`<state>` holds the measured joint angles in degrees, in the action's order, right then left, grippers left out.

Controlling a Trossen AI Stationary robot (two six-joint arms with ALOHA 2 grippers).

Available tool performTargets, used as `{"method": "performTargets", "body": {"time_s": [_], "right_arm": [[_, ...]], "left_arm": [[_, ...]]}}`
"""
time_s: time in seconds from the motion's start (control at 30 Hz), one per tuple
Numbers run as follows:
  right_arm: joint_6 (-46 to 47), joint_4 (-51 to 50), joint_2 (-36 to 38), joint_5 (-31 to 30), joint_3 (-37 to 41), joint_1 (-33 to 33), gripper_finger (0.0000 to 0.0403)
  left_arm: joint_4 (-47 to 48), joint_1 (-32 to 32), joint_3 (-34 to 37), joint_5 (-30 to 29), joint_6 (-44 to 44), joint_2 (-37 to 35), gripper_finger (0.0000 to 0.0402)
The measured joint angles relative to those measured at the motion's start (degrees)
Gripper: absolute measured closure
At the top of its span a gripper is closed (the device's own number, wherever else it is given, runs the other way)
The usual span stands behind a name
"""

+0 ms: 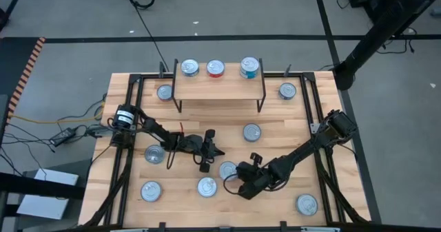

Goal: Stack canned seafood by type on shelf
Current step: Stack the red tuna can on top of the red tuna can on the shelf

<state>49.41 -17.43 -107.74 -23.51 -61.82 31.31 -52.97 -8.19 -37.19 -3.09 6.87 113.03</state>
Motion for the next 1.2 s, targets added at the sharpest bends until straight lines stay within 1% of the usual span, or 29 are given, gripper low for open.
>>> {"method": "performTargets", "body": {"time_s": [0.07, 0.13, 0.23, 0.37, 0.53, 0.63, 0.77, 0.97, 1.2], "right_arm": [[-1.9, 1.0, 0.0, 2.0, -0.8, 0.0, 0.0395], [-4.6, 4.4, 0.0, 3.8, -1.2, 0.8, 0.0395], [-7.8, 7.8, 0.1, 4.3, -1.2, 1.6, 0.0395], [-9.3, 7.5, -1.6, 1.7, -1.3, 0.9, 0.0395], [-10.6, 8.1, -4.6, 1.5, -1.2, -1.4, 0.0395], [-10.6, 8.7, -4.7, 0.0, -1.2, -2.4, 0.0395], [-10.3, 9.2, -2.9, -2.1, -1.2, -2.5, 0.0395], [-6.1, 9.3, -0.5, -5.4, -1.2, -2.6, 0.0395], [-1.7, 11.1, 0.2, -6.9, -1.2, -3.1, 0.0395]], "left_arm": [[0.1, 0.0, 0.0, 0.0, 0.0, 0.0, 0.0401], [0.1, 0.0, 0.0, 0.0, 0.0, 0.0, 0.0401], [0.1, 0.0, 0.0, 0.5, 0.3, 0.0, 0.0401], [0.1, 0.0, 0.0, 1.1, 0.5, 0.0, 0.0401], [0.1, 0.0, 0.0, 1.2, 0.7, 0.0, 0.0401], [0.5, -0.3, 0.0, 1.1, 1.8, 0.0, 0.0401], [1.0, -0.5, 0.0, 0.9, 2.2, -0.1, 0.0401], [1.8, -0.4, 0.1, 0.7, 2.2, -0.1, 0.0401], [2.3, -0.4, 0.1, 0.8, 2.4, -0.1, 0.0401]]}}
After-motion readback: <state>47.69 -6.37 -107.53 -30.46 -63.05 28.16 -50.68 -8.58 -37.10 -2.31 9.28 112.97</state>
